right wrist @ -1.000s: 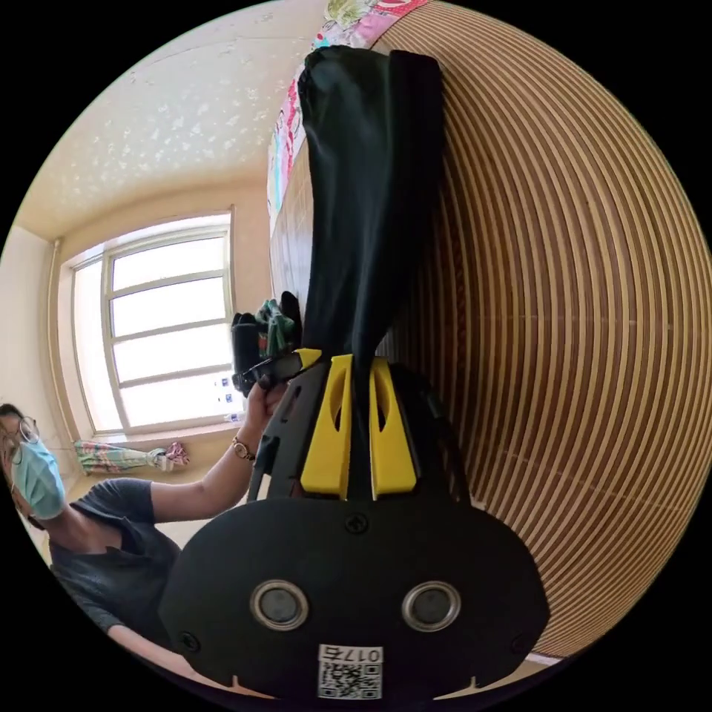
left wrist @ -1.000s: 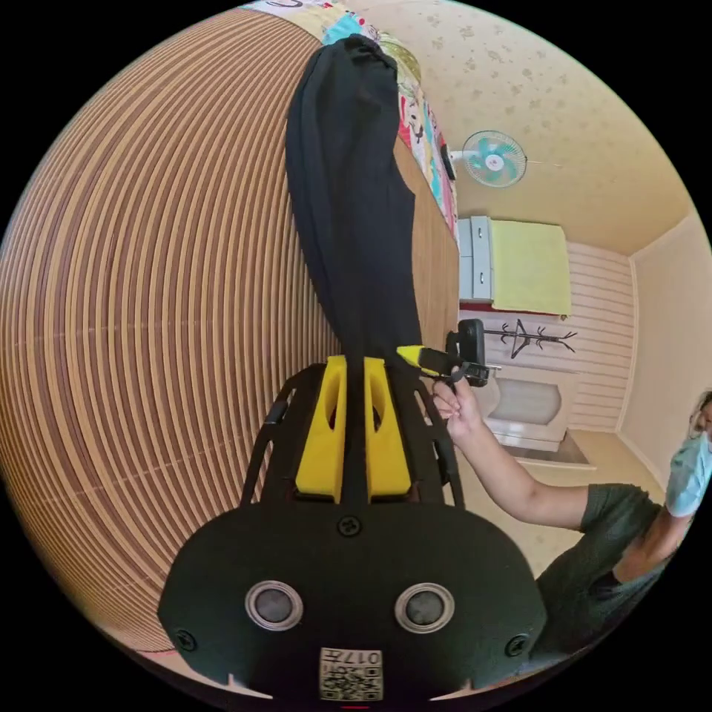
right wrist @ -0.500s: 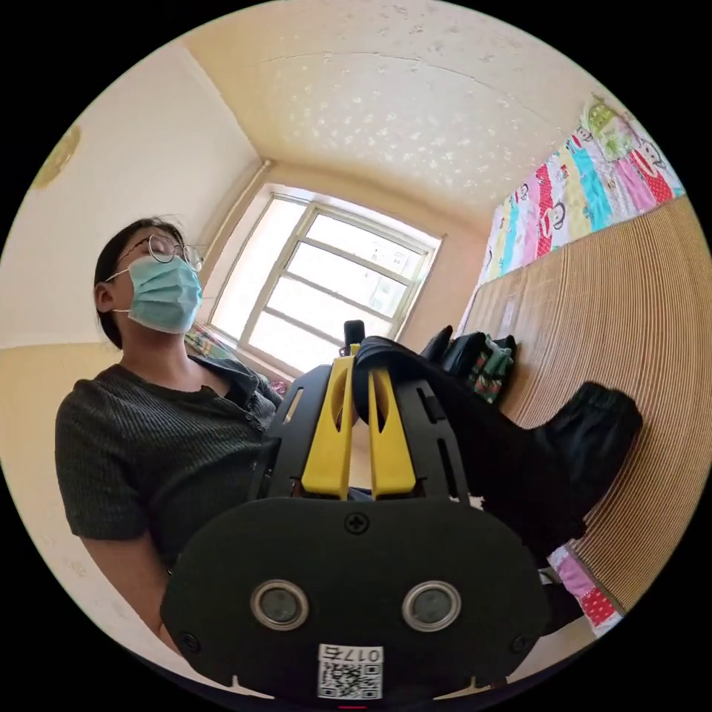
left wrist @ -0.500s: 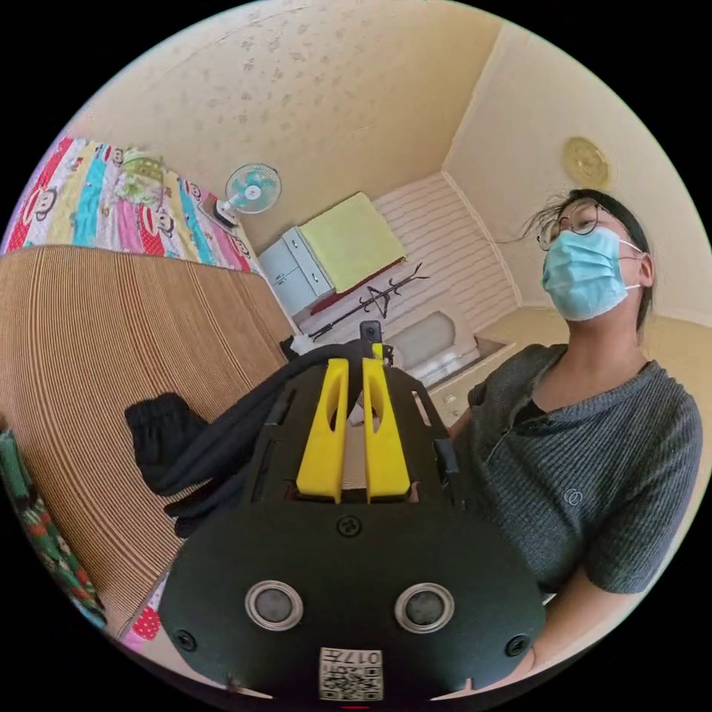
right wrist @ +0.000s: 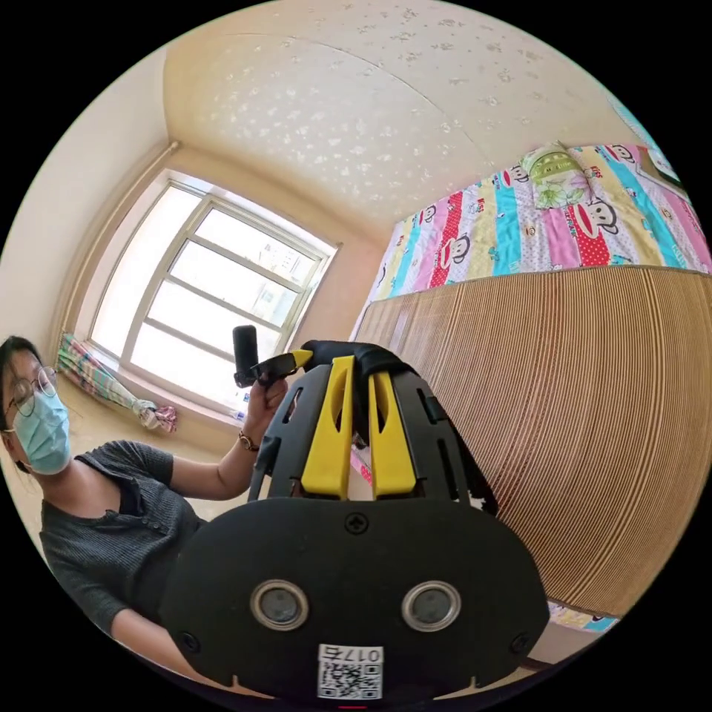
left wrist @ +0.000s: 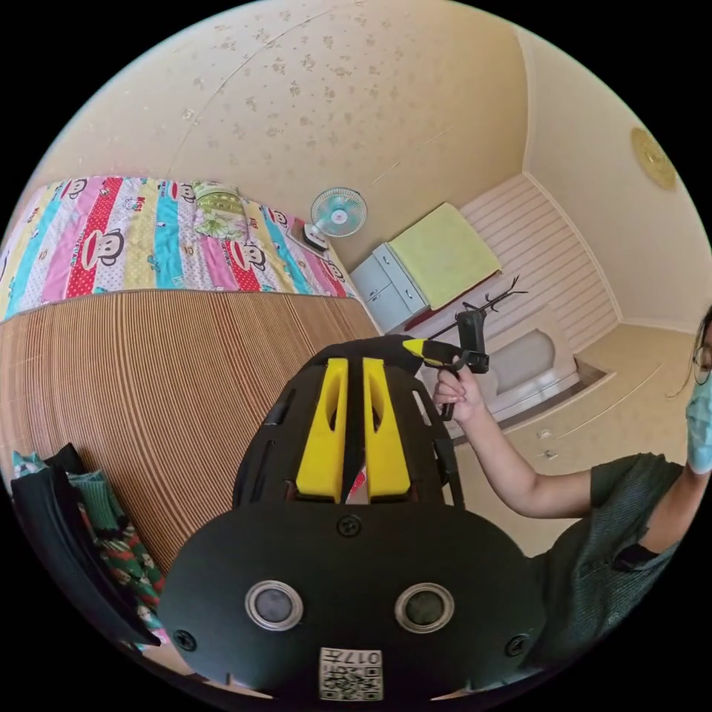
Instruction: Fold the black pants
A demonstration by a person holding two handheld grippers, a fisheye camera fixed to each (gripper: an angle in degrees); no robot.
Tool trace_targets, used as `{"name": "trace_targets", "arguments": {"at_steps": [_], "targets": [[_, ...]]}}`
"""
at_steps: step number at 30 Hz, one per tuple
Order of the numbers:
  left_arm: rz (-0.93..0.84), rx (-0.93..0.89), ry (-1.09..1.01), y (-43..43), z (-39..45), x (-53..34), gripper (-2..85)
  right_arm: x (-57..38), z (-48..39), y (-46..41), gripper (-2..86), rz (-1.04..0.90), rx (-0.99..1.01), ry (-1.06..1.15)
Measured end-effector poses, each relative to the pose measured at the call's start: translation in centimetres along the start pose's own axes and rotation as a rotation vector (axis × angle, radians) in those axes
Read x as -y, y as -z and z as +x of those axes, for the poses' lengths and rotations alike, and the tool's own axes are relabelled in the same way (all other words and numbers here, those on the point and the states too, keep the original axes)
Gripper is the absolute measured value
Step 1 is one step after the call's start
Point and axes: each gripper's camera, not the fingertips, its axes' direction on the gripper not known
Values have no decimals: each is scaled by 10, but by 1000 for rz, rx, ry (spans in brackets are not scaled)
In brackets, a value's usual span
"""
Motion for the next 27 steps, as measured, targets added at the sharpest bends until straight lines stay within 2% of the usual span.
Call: {"name": "trace_targets", "arguments": {"at_steps": [4,8,11,12,18,21,24,27], "targets": [[-137,59,84,-50,-49,-39,43,-55,44,-57,10,-107,-137,-129],[-435,144,232,-123,-94,-146,40,-159,98,-117,23,-318,-332,-346],[-651,111,345,-161,-119,-221,48,-247,139,-129,39,-359,-347,-606],[-672,110,377,-165,-129,-235,66,-272,152,-126,48,-350,-308,-692],[-480,52,501,-162,-207,-207,167,-307,195,-99,97,-137,-42,-820],[-443,45,497,-183,-248,-174,183,-316,208,-97,99,-28,52,-894],[-528,113,503,-214,-279,-160,182,-332,216,-103,103,82,195,-950],[-491,215,439,-210,-271,-158,147,-353,222,-110,119,158,283,-998]]}}
